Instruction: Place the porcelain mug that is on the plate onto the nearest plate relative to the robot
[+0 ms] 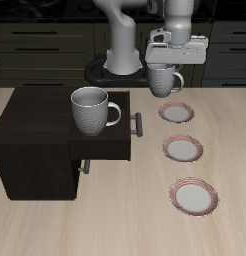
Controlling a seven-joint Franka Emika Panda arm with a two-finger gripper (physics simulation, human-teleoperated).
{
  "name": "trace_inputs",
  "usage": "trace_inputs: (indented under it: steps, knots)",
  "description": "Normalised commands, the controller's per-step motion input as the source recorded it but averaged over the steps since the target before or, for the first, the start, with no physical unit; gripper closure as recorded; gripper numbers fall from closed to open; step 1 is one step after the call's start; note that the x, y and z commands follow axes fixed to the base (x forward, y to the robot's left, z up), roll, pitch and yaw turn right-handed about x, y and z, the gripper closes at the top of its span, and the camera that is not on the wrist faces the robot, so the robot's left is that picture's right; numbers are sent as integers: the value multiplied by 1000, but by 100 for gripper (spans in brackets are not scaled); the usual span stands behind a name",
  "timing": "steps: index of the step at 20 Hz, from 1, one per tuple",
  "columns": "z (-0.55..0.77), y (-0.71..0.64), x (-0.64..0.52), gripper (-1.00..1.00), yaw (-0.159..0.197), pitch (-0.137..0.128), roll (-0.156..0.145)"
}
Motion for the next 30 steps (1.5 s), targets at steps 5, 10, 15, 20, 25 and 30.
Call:
trace_inputs:
  steps: [5, 10, 15, 20, 25, 30]
  knots:
    - [-94, 168, -256, 100, -18, -1, 57]
    - [-84, 175, -68, 100, 15, 0, 37]
    - [-141, 221, 36, 100, 34, 15, 37]
    - [-173, 158, 133, 100, -24, 43, 24]
    - [-289, 99, 98, 100, -31, 77, 16]
    - [-253, 104, 77, 100, 9, 45, 15]
